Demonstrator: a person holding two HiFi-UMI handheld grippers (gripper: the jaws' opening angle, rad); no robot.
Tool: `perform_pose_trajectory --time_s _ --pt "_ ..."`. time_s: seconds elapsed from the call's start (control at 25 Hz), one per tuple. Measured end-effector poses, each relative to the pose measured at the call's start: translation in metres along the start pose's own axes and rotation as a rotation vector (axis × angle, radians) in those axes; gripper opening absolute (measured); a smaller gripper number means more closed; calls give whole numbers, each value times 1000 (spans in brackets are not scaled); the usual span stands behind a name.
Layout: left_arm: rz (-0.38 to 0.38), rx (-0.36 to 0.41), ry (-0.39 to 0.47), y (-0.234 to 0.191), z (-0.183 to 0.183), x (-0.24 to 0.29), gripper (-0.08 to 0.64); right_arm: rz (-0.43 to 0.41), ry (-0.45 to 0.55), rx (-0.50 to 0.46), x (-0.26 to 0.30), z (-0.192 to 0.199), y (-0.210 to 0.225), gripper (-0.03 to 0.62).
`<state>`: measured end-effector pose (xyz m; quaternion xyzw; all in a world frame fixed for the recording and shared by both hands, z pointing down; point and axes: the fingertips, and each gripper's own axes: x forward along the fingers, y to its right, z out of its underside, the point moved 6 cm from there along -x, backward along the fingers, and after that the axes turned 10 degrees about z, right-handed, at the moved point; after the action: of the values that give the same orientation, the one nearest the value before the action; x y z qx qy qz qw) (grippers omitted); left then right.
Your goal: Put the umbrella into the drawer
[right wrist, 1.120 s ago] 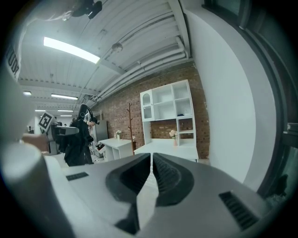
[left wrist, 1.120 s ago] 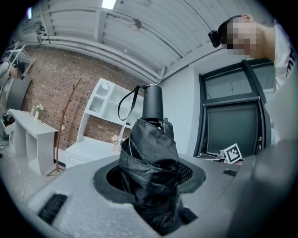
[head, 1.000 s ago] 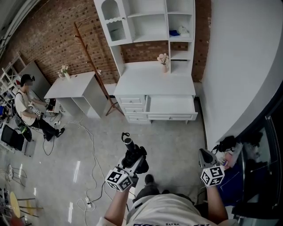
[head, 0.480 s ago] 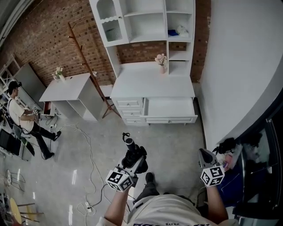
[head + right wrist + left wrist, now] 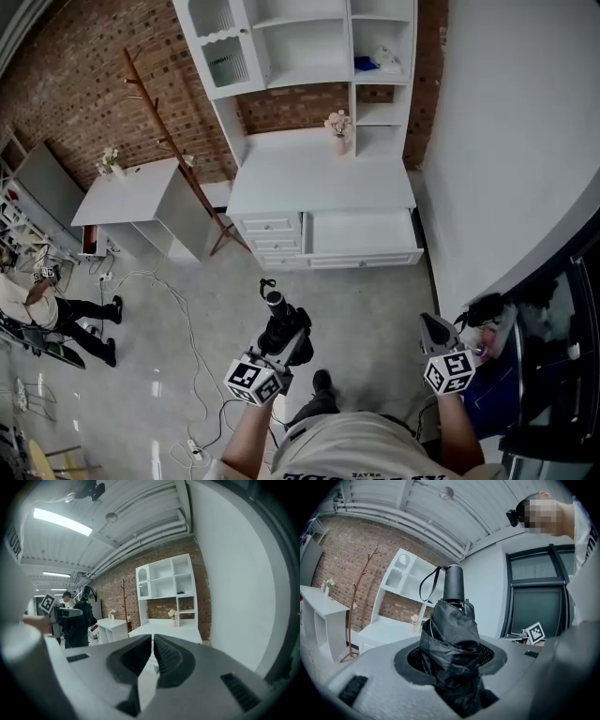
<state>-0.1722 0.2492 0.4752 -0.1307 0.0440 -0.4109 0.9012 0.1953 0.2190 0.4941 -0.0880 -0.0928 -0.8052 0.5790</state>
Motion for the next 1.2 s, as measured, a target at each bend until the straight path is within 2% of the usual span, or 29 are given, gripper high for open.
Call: perform_pose_trajectory --time_s 0.72,0.88,1.2 --pt "99 3 -50 -123 -23 40 224 103 -32 -35 91 -27 -41 35" --pt "113 19 -51 -145 -29 42 224 112 -34 -42 108 -33 -54 35" --pt "117 -11 -62 -171 -31 40 224 120 -57 -41 122 -35 -72 35"
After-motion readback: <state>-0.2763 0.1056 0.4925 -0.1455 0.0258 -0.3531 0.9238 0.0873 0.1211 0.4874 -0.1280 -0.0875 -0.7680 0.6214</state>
